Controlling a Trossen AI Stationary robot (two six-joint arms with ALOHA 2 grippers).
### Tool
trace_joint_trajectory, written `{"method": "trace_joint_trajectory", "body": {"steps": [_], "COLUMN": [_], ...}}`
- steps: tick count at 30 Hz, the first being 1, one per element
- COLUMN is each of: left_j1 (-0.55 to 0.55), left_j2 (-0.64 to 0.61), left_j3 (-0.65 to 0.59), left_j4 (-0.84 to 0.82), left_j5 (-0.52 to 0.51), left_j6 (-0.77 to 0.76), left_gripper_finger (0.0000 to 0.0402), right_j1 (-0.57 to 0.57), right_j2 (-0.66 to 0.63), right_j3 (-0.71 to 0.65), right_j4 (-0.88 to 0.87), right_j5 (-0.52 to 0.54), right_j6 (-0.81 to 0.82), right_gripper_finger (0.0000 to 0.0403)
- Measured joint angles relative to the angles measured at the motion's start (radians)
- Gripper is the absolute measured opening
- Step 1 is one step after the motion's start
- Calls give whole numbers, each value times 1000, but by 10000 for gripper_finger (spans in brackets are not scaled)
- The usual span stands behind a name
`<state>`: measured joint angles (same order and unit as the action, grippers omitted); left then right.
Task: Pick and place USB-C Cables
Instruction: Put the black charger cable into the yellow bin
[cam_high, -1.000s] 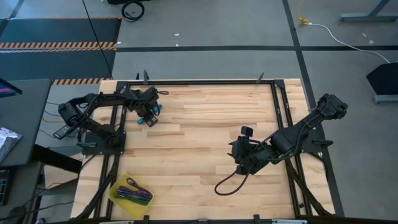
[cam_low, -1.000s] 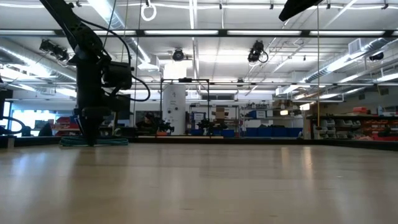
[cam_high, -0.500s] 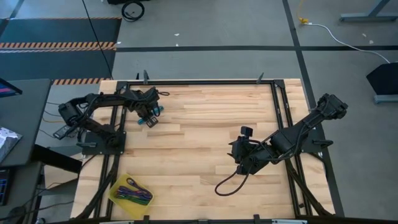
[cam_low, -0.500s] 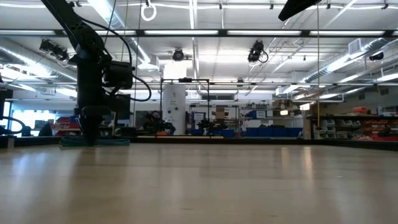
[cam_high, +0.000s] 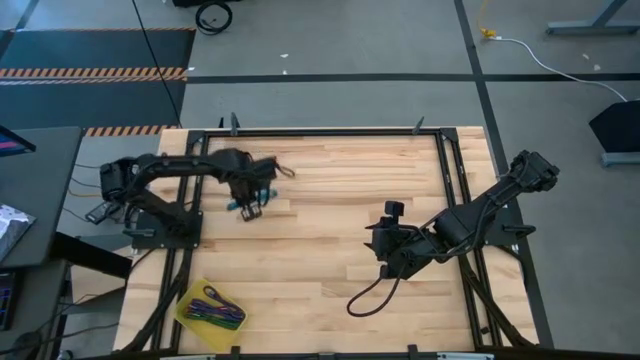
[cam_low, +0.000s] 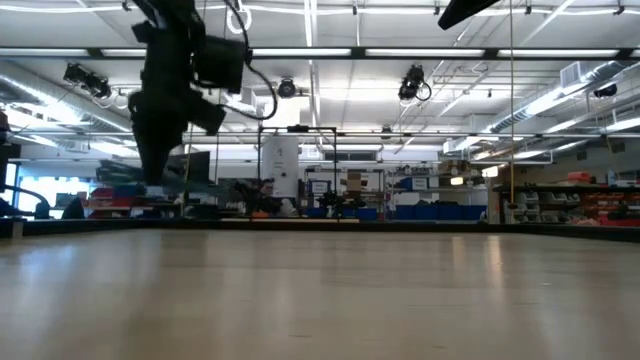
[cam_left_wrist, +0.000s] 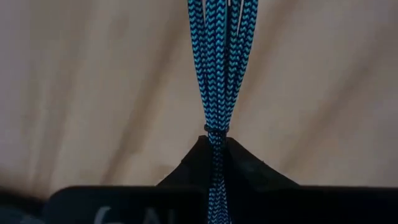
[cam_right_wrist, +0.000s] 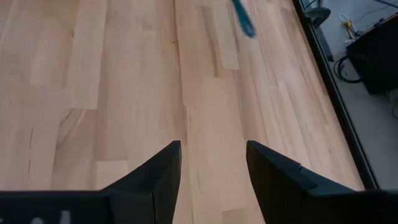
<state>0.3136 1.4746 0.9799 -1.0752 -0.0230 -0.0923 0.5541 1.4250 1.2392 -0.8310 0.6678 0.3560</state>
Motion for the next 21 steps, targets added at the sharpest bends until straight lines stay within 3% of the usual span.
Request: {"method": "trace_joint_trajectory", "body": {"steps": [6,14,21], "left_j1": [-311,-709,-942], "left_j2": [-1,-1,-2], "left_j3": [50,63,158], "left_j4": [-29,-23,2], "left_j5": [78,72,-40], "left_j6": [-39,-280,-462], "left_gripper_finger": [30,24,24], "right_j1": [0,-16,-48], "right_j2": [0,0,0], "right_j3": [0,0,0], "right_j4": [0,22,50], "right_j5": [1,13,13], "right_j6": [-12,-67,-101], "right_gripper_finger": [187,187,187]}}
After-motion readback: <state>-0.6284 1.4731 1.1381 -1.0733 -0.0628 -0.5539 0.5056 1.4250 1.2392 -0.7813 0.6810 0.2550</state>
